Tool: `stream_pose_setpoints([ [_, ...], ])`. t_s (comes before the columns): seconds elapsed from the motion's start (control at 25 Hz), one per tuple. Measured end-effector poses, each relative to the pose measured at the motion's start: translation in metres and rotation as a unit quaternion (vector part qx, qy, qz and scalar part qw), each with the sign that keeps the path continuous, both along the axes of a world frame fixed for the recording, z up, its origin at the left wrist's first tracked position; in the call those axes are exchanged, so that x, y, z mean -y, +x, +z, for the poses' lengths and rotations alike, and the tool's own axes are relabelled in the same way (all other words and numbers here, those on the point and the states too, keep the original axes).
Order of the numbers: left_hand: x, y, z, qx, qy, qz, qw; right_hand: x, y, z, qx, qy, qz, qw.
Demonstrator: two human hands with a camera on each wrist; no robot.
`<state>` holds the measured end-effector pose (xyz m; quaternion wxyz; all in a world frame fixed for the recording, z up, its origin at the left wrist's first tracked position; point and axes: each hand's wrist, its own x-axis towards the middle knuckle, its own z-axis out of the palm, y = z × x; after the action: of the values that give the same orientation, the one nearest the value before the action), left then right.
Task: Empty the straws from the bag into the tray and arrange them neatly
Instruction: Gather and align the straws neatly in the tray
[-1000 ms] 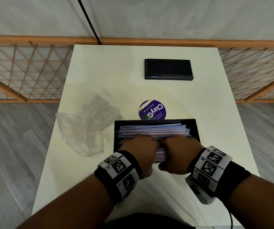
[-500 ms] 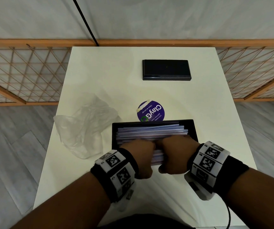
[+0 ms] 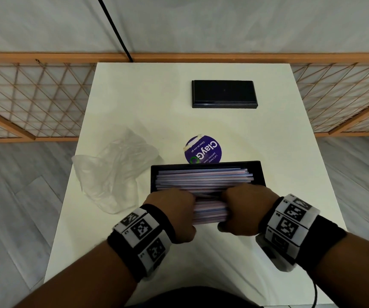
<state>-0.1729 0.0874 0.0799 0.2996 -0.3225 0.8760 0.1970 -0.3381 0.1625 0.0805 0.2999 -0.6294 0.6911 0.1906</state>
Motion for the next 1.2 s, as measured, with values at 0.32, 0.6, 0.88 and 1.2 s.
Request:
stream_pose_setpoints([
  [0.32,0.002,0.001,0.003,-0.033,-0.042,-0.012,0.998,0.002,0.004,0.005,0.019,-0.041,-0.003,0.999],
  [0.6,-0.004,-0.002,-0.003,-0.105,-0.02,-0.024,0.994,0.008,0.004,-0.005,0.024,-0.033,0.029,0.999],
  [0.88,0.002,0.0,-0.013,-0.03,-0.002,-0.032,0.999,0.005,0.002,-0.007,0.05,-0.045,0.029,0.997],
  [1.2,0.002,0.0,-0.021,-0.104,0.029,-0.025,0.994,0.006,0.0,-0.01,0.093,-0.025,0.026,0.995],
])
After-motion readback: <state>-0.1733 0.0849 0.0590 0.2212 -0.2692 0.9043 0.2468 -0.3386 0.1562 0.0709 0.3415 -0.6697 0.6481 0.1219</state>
